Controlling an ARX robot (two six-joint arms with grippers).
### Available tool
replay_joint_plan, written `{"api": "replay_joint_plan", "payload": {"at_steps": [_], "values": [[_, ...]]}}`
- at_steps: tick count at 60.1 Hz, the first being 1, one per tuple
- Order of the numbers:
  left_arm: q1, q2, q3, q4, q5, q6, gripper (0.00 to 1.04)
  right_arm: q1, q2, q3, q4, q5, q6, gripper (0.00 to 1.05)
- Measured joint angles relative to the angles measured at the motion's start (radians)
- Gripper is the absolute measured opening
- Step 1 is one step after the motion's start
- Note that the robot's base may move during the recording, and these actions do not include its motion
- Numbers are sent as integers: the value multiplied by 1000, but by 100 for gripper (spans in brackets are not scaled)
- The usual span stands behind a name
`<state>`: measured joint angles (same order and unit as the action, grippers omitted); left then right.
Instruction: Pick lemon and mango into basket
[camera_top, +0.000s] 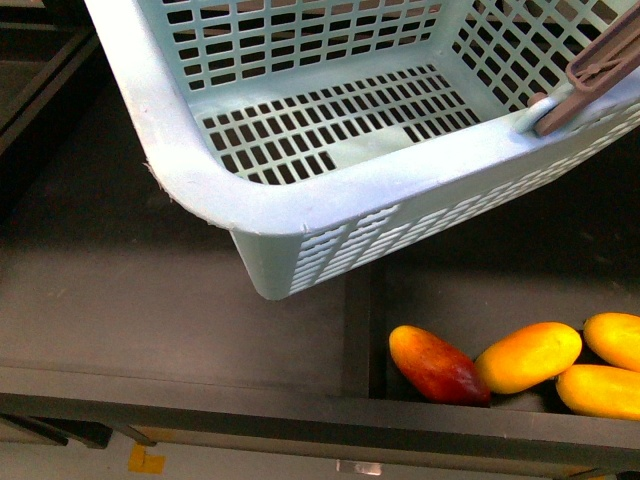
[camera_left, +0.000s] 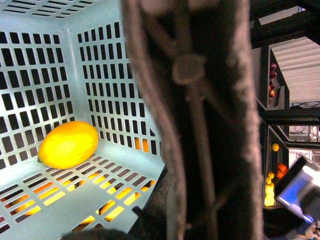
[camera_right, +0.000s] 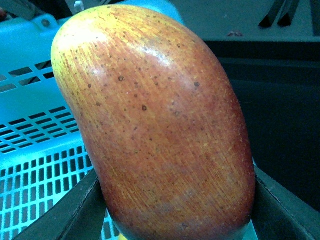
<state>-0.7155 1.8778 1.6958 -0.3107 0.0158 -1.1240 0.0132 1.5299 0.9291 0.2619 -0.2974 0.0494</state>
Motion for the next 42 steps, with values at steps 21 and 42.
{"api": "replay_joint_plan", "payload": {"at_steps": [21,42], "values": [[0,0,0,0,-1,0,5,90,79,76,-13,93,73,86],[0,0,-1,-1,-5,-2,4,-122,-185,-32,-55,188,119,95]]}}
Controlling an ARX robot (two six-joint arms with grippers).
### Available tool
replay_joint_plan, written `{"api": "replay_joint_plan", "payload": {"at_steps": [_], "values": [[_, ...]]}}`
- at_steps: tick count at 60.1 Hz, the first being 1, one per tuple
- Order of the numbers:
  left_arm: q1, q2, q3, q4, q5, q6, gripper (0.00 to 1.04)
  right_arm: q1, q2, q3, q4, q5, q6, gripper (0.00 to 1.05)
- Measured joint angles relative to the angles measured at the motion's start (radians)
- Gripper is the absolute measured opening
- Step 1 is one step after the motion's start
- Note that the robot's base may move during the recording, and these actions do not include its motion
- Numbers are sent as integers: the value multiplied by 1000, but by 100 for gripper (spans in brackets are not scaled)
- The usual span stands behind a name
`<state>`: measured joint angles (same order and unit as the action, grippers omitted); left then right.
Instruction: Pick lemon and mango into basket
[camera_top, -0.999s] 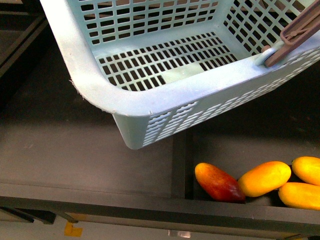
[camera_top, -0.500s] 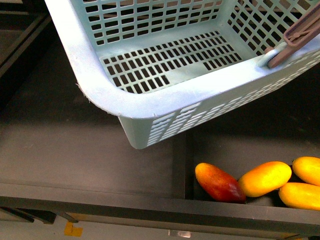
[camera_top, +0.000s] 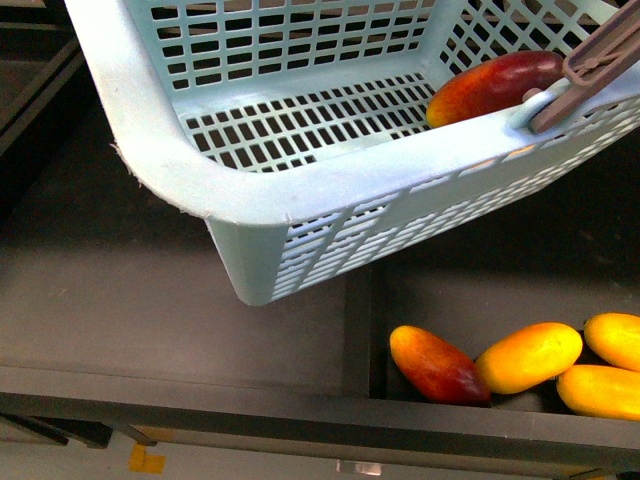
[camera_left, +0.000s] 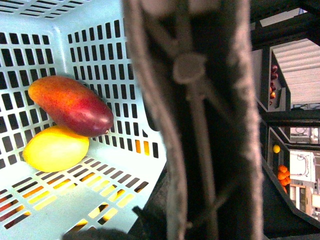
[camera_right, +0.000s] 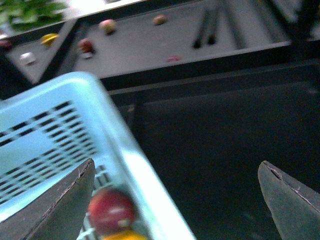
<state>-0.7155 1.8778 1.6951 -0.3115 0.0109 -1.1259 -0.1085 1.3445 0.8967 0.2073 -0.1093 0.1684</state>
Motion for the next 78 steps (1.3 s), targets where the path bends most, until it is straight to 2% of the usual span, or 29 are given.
{"api": "replay_joint_plan", "payload": {"at_steps": [7,11,26,31,32,39,51,78], "values": [[2,0,0,0,0,0,4,-18,-64,-151,301,7,-95,77],[1,0,0,0,0,1,4,-3,-96,-238,391,6,-124,66],[0,0,0,0,9,-3,4,31,-222,-472,486,32,-157,28],[0,0,0,0,0,0,4,42,-287,-561,506,54,-160,7],[0,0,0,0,0,0,4,61,-303,-581,507,91,-162,2],[0,0,0,0,5,-1,4,104,-375,-655,510,101,-164,2],[1,0,0,0,2,0,4,105,-493,-746,484,109,-164,2],[1,0,0,0,6,-1,4,105,-754,-848,325,109,-164,2]]}}
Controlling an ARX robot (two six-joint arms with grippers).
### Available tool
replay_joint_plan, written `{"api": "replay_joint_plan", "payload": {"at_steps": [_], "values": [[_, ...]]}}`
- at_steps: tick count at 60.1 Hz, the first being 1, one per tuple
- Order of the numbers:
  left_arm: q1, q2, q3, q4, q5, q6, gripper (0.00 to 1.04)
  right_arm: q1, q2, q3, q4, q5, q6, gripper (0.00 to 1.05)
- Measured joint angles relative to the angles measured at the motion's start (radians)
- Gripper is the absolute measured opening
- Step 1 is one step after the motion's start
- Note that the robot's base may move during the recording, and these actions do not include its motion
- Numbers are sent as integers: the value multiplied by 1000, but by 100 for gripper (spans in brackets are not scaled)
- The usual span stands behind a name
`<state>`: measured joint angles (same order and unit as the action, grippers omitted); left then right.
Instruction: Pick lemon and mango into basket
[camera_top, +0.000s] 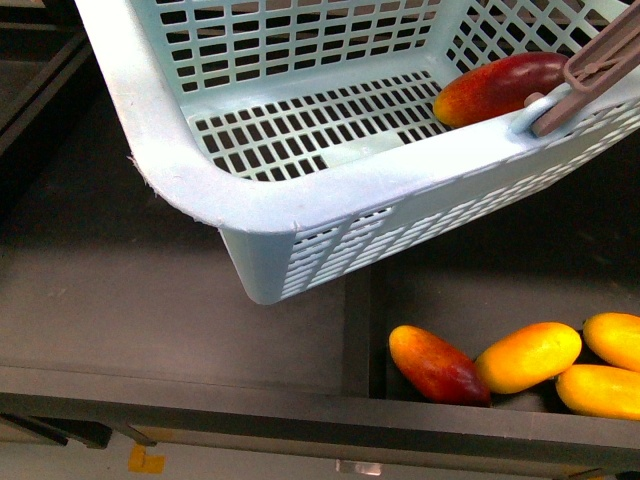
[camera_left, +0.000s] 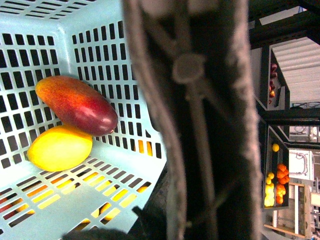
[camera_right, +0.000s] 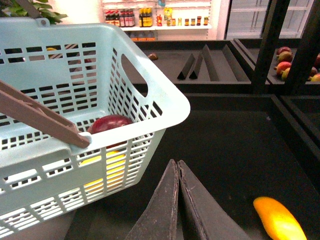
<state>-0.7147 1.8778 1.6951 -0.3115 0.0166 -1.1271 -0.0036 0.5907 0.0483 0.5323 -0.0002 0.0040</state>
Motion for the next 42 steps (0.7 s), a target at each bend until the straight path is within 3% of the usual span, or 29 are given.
{"api": "replay_joint_plan", "payload": {"at_steps": [8,42], "values": [[0,0,0,0,0,0,4,0,-38,-31,8,2,-1,2],[0,0,0,0,-1,0,4,0,-338,-31,-280,0,-1,2]]}}
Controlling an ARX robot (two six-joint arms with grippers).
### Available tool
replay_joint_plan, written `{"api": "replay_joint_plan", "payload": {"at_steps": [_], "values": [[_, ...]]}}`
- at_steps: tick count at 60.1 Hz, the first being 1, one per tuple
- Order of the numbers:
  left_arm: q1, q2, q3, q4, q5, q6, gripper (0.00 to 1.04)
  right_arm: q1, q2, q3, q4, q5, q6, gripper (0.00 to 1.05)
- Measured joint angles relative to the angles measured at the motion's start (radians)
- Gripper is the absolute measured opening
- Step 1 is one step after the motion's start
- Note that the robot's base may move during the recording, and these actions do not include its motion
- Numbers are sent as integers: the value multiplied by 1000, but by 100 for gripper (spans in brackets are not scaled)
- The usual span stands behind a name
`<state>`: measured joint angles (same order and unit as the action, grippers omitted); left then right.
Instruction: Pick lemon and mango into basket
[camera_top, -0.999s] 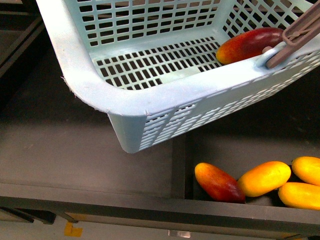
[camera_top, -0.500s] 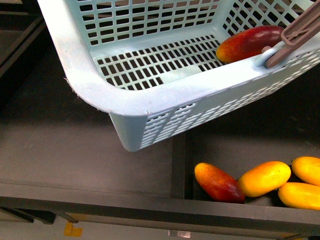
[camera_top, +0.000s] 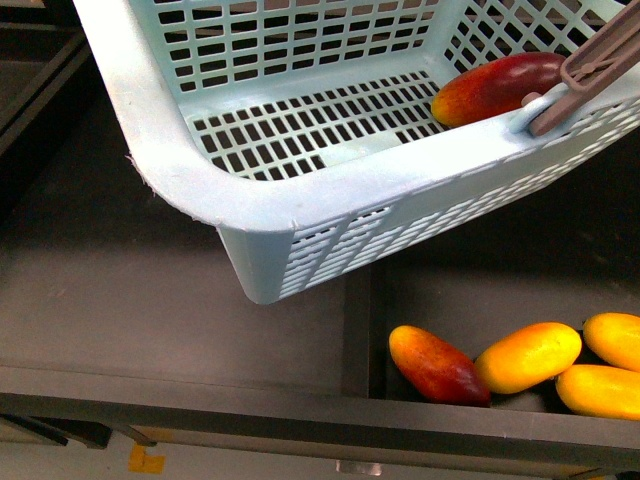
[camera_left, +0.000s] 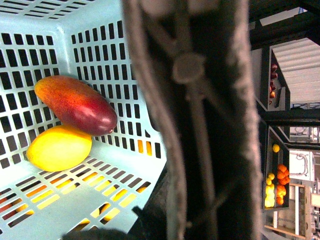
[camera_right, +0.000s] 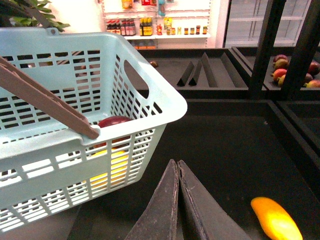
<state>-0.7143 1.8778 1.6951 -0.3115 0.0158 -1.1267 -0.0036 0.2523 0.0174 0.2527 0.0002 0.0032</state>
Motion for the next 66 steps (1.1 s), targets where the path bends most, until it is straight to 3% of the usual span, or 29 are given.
{"api": "replay_joint_plan", "payload": {"at_steps": [19,25,35,41,66], "values": [[0,0,0,0,0,0,4,0,-87,0,-87,0,0,2],[0,0,0,0,3,0,4,1,-229,0,-243,0,0,2],[0,0,0,0,3,-1,4,2,-245,0,-251,0,0,2],[0,0,0,0,-1,1,4,2,-246,0,-251,0,0,23],[0,0,0,0,0,0,4,2,-246,0,-251,0,0,89]]}}
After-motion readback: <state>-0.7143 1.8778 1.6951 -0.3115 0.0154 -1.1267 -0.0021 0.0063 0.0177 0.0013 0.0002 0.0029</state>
